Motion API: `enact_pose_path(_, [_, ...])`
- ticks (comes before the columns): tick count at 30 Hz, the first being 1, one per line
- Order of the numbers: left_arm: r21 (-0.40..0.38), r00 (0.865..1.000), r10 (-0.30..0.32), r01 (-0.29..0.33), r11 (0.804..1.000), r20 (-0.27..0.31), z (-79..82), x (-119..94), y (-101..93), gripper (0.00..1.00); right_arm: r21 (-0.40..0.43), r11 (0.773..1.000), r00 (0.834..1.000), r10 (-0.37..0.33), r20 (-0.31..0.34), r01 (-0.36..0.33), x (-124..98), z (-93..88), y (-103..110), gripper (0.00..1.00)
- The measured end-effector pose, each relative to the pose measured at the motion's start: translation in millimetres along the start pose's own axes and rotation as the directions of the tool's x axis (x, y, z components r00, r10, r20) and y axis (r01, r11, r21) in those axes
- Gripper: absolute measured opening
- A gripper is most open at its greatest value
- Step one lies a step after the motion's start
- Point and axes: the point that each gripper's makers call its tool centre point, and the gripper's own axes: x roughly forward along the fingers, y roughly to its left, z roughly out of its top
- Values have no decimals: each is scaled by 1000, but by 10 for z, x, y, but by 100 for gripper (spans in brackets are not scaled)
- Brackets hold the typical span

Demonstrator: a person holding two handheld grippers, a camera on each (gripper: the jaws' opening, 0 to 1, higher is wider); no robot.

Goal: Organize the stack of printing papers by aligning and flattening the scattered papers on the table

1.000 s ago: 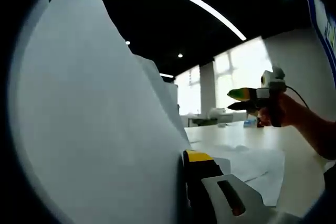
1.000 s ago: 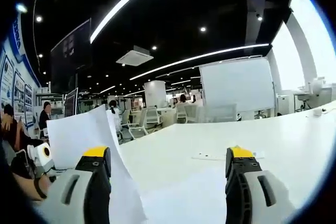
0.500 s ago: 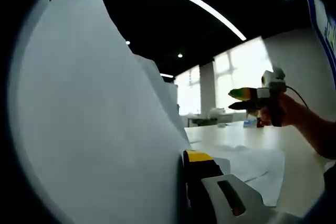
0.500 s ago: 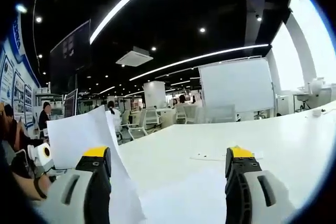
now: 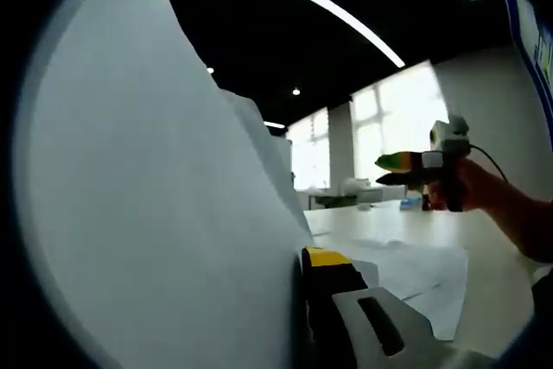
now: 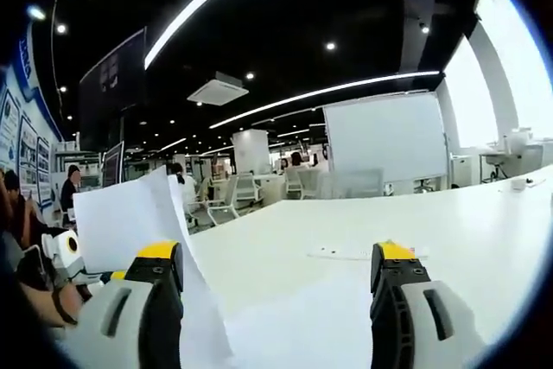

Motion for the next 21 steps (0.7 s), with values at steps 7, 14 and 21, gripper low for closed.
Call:
enact_pose_path(7, [1,1000,0,0,1000,0,0,4,4,10,6,1000,1000,-8,-14,9,-4,-67,-43,85])
enact_pose_path(14, [1,1000,1,-1,1000,0,-2,4,10,10,13,1000,1000,-14,-16,14,-19,-92,-82,85])
enact_pose_path(21, [1,1000,1,-1,1000,-1,-5,4,11,10,13,1000,1000,-21,-19,21,-26,-102,-107,84])
